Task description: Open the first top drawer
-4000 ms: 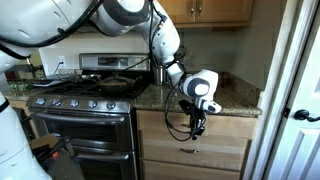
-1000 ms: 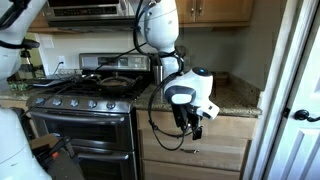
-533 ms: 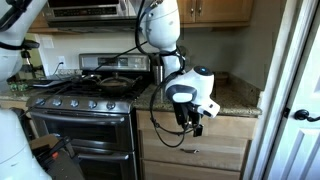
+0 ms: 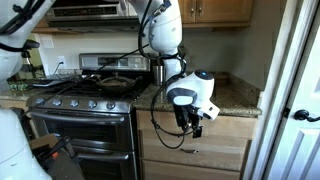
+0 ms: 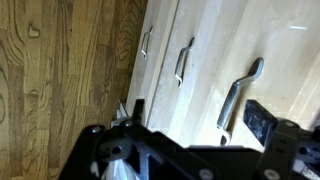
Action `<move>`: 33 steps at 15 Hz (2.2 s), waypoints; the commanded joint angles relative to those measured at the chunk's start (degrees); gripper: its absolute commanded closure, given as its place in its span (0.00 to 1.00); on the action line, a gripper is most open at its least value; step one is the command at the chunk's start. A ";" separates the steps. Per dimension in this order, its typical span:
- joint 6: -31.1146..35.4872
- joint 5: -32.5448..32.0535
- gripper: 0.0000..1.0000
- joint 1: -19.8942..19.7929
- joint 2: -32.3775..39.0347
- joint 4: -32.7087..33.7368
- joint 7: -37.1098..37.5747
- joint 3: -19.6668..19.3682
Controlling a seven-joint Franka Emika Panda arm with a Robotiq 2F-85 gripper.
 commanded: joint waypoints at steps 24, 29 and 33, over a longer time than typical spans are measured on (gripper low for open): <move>-4.18 2.36 0.00 2.36 8.04 12.00 5.51 -0.09; -5.62 2.58 0.00 3.97 10.12 14.65 7.75 -1.25; -6.23 3.14 0.00 4.57 11.00 15.48 8.85 -2.23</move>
